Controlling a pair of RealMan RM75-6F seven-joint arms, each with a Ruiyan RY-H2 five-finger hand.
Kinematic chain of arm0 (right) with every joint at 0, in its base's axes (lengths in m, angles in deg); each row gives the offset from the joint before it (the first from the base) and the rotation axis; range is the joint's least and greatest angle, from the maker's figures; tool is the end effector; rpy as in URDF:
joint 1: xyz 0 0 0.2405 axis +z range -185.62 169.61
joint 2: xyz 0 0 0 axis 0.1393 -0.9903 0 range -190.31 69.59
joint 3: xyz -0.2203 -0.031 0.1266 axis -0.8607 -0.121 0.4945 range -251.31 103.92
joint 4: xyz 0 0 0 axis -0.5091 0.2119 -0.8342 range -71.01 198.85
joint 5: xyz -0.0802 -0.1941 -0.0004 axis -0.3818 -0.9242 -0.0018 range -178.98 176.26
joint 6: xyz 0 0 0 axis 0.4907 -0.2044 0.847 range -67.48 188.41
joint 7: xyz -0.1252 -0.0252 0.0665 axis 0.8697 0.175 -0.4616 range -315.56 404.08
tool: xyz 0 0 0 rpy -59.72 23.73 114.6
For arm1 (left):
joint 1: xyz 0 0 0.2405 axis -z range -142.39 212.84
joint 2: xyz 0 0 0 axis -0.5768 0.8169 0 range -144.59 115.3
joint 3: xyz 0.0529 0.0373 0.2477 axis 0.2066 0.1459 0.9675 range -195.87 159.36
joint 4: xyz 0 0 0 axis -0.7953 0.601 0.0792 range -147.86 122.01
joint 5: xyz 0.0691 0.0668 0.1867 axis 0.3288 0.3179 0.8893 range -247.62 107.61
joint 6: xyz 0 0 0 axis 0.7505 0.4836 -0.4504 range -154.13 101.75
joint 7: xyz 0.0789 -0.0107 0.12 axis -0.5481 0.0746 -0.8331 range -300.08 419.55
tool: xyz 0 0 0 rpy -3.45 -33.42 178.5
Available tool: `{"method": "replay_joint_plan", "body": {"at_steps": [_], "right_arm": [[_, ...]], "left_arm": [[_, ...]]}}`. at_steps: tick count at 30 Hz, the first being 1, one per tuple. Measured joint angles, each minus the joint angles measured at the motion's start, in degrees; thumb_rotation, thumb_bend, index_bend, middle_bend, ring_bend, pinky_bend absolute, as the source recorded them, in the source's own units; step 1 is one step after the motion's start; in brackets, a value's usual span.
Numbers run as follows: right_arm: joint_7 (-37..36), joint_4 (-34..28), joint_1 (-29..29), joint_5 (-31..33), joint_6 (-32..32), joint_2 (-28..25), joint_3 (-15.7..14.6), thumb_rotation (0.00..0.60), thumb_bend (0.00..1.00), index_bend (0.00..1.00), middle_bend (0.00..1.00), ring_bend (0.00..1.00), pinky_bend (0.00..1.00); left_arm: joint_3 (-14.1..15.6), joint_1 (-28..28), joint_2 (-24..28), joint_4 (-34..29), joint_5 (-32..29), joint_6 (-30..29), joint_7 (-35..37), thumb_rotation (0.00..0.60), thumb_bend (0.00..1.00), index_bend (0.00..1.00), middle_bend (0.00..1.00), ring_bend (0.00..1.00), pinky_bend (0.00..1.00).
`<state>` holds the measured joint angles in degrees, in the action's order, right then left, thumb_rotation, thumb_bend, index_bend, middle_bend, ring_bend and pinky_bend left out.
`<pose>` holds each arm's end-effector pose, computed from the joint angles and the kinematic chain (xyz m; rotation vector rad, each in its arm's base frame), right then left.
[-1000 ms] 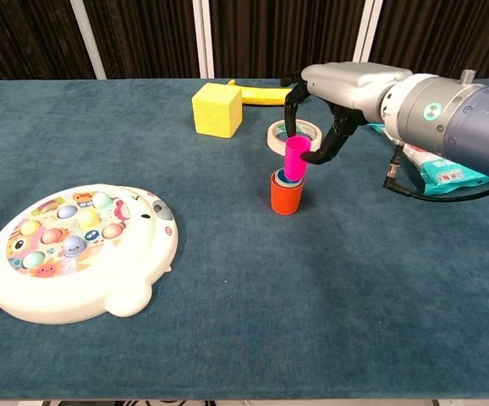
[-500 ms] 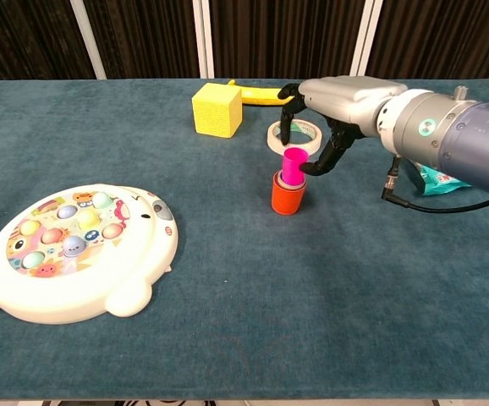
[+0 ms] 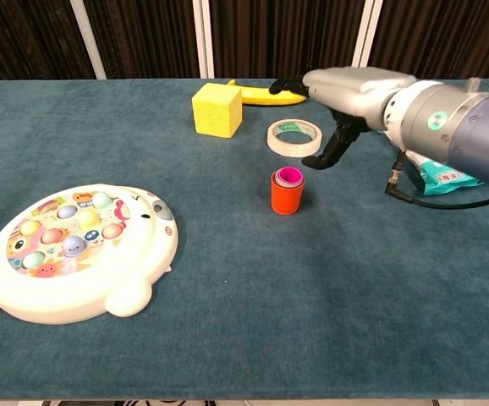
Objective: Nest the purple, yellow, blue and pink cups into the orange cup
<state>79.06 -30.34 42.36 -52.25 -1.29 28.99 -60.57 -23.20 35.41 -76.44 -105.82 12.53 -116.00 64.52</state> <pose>-0.0794 -0.3470 -0.0095 1.8488 -0.8677 0.9558 -0.3258 0.1615 0.1909 -1.2037 -0.9145 -0.9333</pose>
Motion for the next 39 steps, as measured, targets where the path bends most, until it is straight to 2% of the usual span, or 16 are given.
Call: {"method": "replay_joint_plan", "body": {"at_steps": [5,10,13,20,24,29,34,39], "right_arm": [[-0.4,-4.38,-2.79,-3.1,-4.71,-4.17,-0.47,0.6,0.4,0.03,0.0,0.04,0.09],[-1.65,-8.51,-7.49,-9.28,-10.78,-9.21,-2.78,0.6,0.4,0.03,0.0,0.03,0.07],[-3.26,-10.72,-11.43,-13.63,-15.28,-12.39,-5.19,0.6,0.4,0.03,0.0,0.03,0.07],[-9.88,-13.01,-23.14,-24.78,-26.82,-18.74,-13.45,0.6,0.4,0.03,0.0,0.03,0.07],[-13.6,-11.67,-28.91,-29.18,-31.65,-20.24,-17.57,0.6,0.4,0.03,0.0,0.03,0.06],[-15.27,-6.31,-34.41,-32.75,-36.02,-19.64,-20.56,0.6,0.4,0.03,0.0,0.03,0.06],[-16.59,-1.01,-38.81,-34.49,-38.27,-18.08,-21.84,0.6,0.4,0.03,0.0,0.03,0.06],[-18.06,2.59,-41.63,-35.21,-39.72,-17.13,-21.5,0.6,0.4,0.03,0.0,0.03,0.06]], "left_arm": [[0.08,-0.08,0.06,-0.11,0.28,-0.27,-0.08,0.6,0.3,0.04,0.05,0.0,0.0],[0.11,-0.16,0.3,-0.35,0.19,-0.18,0.53,0.6,0.3,0.04,0.05,0.0,0.0],[0.29,0.0,0.51,-0.41,0.82,0.05,1.14,0.6,0.3,0.04,0.05,0.0,0.0],[0.61,0.3,1.22,-0.11,2.06,0.25,3.13,0.6,0.3,0.04,0.05,0.0,0.0],[0.7,0.43,1.4,-0.13,2.4,0.34,3.5,0.6,0.31,0.04,0.05,0.0,0.0],[0.88,0.55,1.61,-0.25,2.75,0.45,3.56,0.6,0.31,0.04,0.05,0.0,0.0],[0.92,0.56,1.7,-0.22,2.58,0.54,3.72,0.6,0.31,0.04,0.05,0.0,0.0],[1.09,0.61,1.78,-0.32,2.7,0.67,3.43,0.6,0.31,0.04,0.05,0.0,0.0]]}}
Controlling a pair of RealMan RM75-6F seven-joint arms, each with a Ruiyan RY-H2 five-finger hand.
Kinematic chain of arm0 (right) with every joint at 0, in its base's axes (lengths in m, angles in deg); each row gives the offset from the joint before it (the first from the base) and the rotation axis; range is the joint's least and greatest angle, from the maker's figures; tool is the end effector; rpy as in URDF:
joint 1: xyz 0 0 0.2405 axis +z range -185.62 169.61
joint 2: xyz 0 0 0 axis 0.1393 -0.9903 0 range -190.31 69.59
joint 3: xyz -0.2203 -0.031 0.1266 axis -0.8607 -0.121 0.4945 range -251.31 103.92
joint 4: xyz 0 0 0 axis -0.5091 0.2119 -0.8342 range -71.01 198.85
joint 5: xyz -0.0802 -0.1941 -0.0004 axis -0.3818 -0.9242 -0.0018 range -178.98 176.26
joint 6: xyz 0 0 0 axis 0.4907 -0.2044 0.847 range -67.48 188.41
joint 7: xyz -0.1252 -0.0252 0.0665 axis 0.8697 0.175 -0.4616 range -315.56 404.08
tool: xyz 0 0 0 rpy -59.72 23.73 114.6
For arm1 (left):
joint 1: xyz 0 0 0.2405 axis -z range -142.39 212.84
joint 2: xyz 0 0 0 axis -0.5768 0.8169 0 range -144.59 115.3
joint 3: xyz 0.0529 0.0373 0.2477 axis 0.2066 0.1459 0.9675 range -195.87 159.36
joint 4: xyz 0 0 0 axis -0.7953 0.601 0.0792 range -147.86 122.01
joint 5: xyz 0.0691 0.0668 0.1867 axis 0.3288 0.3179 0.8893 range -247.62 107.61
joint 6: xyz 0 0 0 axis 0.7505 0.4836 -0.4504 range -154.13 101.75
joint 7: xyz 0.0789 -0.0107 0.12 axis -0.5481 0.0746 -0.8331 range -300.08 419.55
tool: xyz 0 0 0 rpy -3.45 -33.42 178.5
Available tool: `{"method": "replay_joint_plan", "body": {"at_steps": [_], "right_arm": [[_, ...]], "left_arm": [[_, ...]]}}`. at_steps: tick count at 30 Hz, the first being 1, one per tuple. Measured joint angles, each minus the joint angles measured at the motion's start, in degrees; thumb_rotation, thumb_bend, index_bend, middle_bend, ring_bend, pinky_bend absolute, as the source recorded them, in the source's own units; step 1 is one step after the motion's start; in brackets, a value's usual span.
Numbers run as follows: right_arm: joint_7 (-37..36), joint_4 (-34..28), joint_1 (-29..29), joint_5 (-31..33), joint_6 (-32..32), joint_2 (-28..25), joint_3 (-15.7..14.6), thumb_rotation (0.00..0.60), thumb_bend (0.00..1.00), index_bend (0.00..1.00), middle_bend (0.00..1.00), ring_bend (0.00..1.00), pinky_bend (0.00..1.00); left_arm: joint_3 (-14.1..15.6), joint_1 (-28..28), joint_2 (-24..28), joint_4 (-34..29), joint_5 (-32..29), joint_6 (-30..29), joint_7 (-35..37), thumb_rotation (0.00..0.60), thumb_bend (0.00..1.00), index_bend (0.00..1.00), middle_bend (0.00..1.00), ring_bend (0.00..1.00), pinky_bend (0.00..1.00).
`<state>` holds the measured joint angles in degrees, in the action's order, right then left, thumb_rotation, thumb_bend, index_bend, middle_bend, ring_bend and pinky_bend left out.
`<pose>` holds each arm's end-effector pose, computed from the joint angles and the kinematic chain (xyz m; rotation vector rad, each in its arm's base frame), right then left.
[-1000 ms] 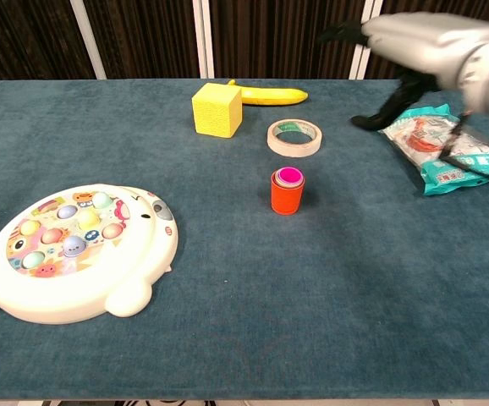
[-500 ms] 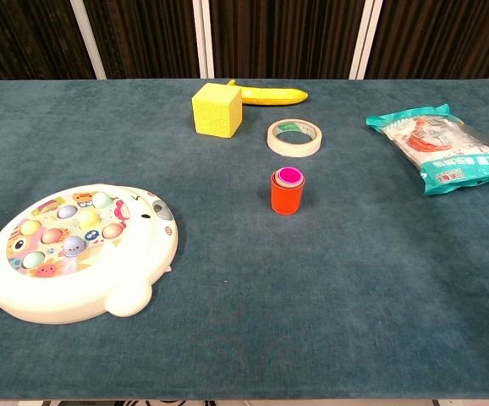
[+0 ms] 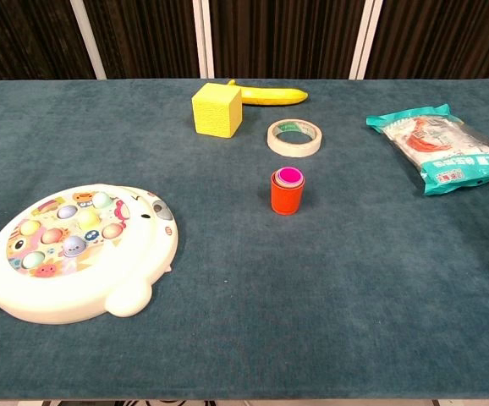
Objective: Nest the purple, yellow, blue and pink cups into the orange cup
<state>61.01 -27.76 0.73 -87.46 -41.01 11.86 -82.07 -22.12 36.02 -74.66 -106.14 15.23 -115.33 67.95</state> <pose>-0.2881 -0.1584 0.1294 1.4106 -0.6711 0.8680 -0.3207 0.1619 0.1933 -1.2551 -0.9402 -0.9747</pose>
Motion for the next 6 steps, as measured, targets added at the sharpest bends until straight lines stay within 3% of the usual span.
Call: {"method": "replay_joint_plan", "body": {"at_steps": [6], "right_arm": [[-1.26,0.89,-1.38,-0.82,0.41,-0.3,1.13,0.6,0.4,0.03,0.0,0.03,0.06]], "left_arm": [[0.18,0.01,0.15,-0.21,0.01,0.14,-0.36,0.6,0.31,0.04,0.05,0.0,0.0]]}}
